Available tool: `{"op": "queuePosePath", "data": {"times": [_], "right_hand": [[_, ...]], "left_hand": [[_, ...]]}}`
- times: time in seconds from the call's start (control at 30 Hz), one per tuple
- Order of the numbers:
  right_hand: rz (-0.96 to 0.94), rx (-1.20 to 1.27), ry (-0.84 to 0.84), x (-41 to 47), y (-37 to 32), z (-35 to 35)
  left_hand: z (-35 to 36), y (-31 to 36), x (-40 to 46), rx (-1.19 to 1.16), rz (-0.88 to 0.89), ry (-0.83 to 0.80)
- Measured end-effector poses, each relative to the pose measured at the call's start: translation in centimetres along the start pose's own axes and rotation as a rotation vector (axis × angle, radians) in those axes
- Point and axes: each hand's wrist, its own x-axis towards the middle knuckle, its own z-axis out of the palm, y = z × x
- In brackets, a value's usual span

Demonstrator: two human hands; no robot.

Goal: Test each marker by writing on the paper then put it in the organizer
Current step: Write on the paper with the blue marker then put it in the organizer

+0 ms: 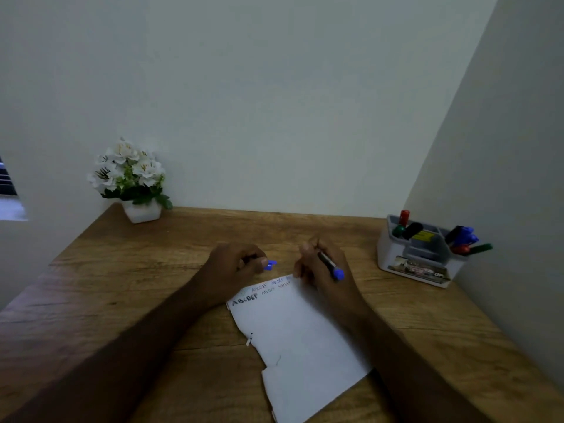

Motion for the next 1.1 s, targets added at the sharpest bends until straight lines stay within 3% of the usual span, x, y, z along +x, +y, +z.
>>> {"op": "queuePosePath", "data": {"times": [0.1, 0.2, 0.33, 0.6, 1.1], "right_hand": [[0.188, -0.023, 0.069, -0.2, 0.0, 1.7], [0.120, -0.095, 0.120, -0.2, 0.2, 2.4], [0.006, -0.161, 0.064, -0.9, 0.5, 2.1], [0.117, -0.185, 0.037, 0.0, 0.4, 0.6], [0.059, -0.229, -0.052, 0.0, 1.4, 0.6]], "left_hand": [[0.1, -0.2, 0.1, 0.035, -0.002, -0.057], [0.0, -0.8, 0.0, 0.098, -0.029, -0.116], [-0.1, -1.3, -0.2, 0.139, -0.014, -0.193], [0.1, -1.5, 0.1, 0.139, -0.085, -0.287], [0.5, -2.2, 0.5, 0.132, -0.128, -0.316]]}}
